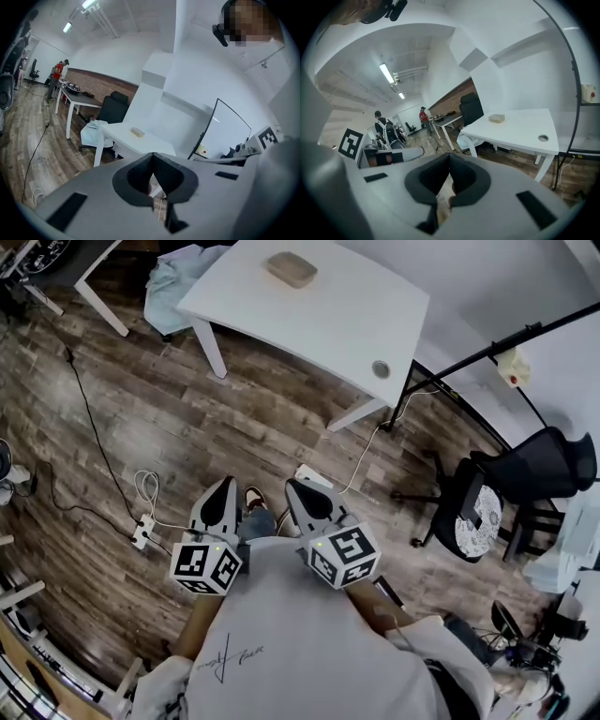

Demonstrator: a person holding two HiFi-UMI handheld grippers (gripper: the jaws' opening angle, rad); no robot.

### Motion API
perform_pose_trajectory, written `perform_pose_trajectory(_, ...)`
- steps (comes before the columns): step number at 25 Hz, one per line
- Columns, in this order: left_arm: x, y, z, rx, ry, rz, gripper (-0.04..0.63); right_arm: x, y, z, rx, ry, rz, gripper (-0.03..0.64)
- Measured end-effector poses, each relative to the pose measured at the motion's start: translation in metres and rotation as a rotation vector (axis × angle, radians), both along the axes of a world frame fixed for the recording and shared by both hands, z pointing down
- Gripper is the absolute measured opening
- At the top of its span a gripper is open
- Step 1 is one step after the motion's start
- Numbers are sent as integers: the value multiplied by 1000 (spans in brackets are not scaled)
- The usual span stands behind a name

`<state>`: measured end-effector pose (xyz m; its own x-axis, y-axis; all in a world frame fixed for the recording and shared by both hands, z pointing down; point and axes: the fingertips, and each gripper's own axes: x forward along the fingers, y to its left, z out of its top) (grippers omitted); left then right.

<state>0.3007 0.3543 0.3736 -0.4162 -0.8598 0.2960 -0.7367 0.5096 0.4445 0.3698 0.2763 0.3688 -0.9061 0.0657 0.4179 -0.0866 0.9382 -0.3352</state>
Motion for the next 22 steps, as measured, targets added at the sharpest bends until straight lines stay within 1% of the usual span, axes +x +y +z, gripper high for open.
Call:
perform_pose_trajectory(5, -35, 12, -4, 14, -18, -8, 8, -39, 10, -8, 29, -16, -23, 11)
perform_pose_trajectory(9, -57, 23, -5, 27, -20, -20, 8, -62, 19, -10, 47, -17, -32, 11)
perform_pose_trajectory(22, -89, 40, -5, 43, -12, -65, 8, -97, 18, -9, 64, -11, -51, 11)
